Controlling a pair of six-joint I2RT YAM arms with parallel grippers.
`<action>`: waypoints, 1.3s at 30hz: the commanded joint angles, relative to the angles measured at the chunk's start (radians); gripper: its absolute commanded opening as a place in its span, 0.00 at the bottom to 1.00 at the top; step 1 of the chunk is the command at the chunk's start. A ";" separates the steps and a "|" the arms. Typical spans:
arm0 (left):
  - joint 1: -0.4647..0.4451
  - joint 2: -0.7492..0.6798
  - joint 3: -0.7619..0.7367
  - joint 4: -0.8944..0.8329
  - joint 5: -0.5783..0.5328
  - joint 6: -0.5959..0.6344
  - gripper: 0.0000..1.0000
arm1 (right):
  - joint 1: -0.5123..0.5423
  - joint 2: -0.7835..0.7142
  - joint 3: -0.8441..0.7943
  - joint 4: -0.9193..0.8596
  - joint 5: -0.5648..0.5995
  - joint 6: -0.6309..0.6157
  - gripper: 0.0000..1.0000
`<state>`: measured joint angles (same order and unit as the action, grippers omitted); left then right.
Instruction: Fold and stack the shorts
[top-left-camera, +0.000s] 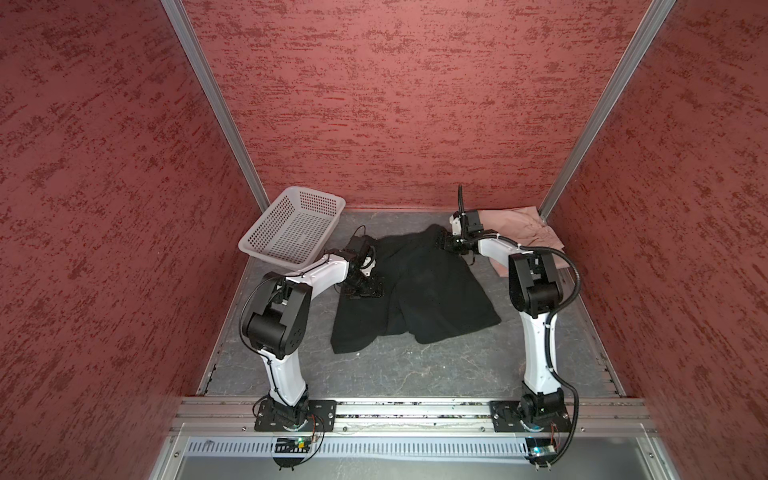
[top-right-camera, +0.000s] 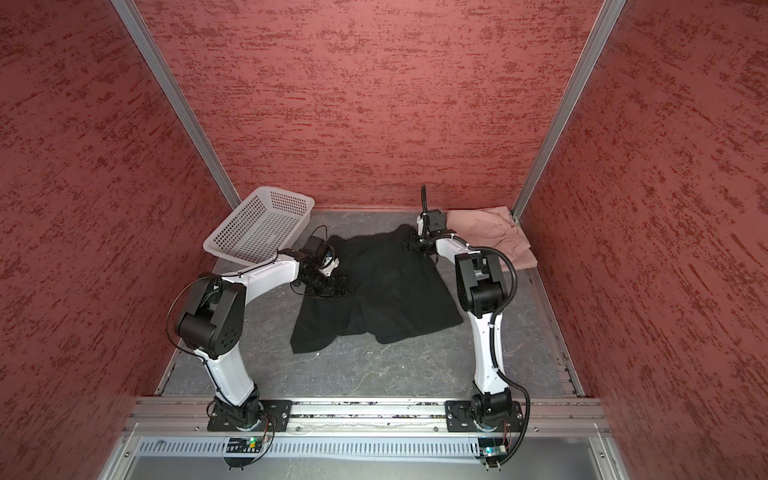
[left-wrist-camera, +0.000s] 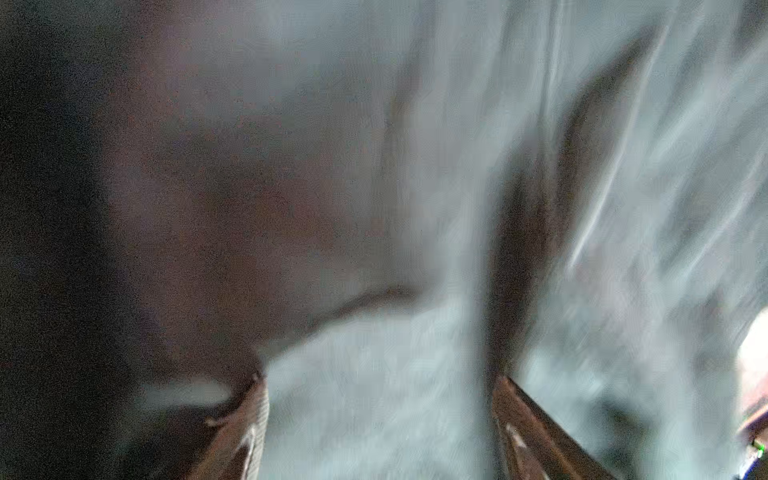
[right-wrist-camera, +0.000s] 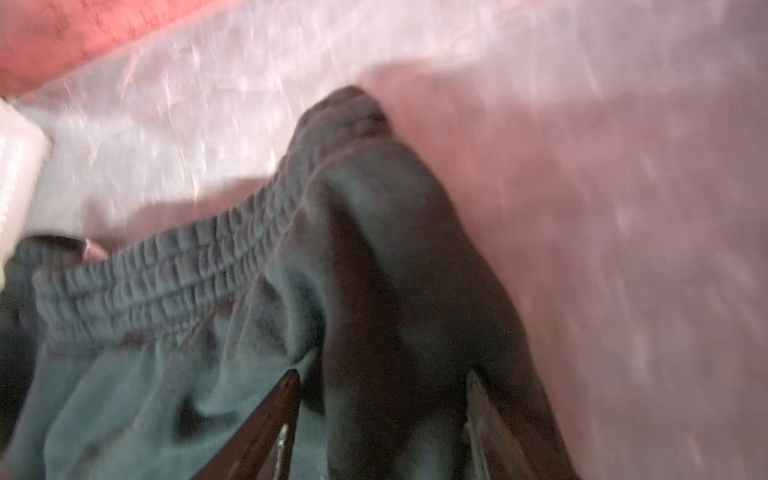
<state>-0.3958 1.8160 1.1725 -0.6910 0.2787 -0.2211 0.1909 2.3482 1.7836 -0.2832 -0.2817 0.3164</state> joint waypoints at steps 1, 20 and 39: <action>-0.033 -0.052 -0.052 0.041 0.018 -0.083 0.84 | 0.009 0.135 0.145 -0.052 -0.001 0.039 0.65; -0.240 -0.136 0.160 -0.002 0.146 -0.126 0.97 | 0.098 -0.149 0.149 -0.072 -0.096 -0.046 0.74; 0.160 0.144 0.323 -0.047 -0.003 0.113 0.96 | 0.099 -1.222 -1.124 -0.176 -0.021 0.272 0.70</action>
<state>-0.2356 1.9583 1.5234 -0.7341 0.2653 -0.1341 0.2863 1.1645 0.6922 -0.4763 -0.3073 0.5079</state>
